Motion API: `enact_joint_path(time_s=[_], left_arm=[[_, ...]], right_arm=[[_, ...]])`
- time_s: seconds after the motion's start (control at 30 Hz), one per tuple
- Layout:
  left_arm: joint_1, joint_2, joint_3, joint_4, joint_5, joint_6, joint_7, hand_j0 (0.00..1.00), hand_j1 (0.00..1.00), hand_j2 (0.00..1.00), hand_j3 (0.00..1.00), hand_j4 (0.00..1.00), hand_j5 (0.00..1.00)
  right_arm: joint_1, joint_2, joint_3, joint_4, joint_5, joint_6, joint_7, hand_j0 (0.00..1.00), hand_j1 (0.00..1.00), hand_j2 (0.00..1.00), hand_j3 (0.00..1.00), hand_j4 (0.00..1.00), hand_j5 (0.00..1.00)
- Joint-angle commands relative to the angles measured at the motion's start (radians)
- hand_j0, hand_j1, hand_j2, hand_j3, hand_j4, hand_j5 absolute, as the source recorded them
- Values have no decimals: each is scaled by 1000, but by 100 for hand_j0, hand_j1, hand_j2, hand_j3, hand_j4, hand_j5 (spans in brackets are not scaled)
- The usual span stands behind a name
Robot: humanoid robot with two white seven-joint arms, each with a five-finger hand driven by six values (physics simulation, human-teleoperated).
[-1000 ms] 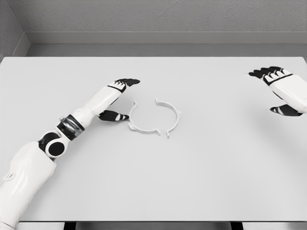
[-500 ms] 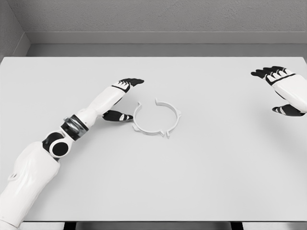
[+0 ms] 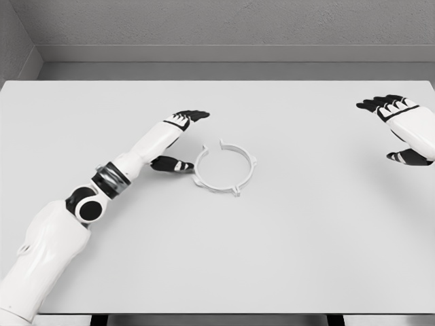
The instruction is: Assemble PVC drainage pipe clamps
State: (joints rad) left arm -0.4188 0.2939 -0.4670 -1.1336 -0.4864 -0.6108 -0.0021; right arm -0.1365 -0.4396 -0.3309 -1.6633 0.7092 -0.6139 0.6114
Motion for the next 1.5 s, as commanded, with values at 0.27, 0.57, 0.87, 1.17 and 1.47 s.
enact_joint_path(time_s=[0.27,0.57,0.87,1.17,1.47], left_arm=[[46,116,2,-92,35,0,8,100,100,100,100,100,100],[83,117,-1,-137,29,0,8,100,100,100,100,100,100],[104,110,-33,-158,25,0,8,100,100,100,100,100,100],[106,105,-35,-167,20,0,8,100,100,100,100,100,100],[98,79,-39,-147,11,0,4,100,100,100,100,100,100]], right_arm=[[0,1,0,-4,-7,3,-1,100,100,100,100,100,100],[0,1,0,-4,-7,3,-1,100,100,100,100,100,100],[2,2,0,-7,-8,3,-1,100,100,100,100,100,100],[2,2,0,-9,-17,3,-1,100,100,100,100,100,100],[3,4,0,-27,-19,3,-1,100,100,100,100,100,100]])
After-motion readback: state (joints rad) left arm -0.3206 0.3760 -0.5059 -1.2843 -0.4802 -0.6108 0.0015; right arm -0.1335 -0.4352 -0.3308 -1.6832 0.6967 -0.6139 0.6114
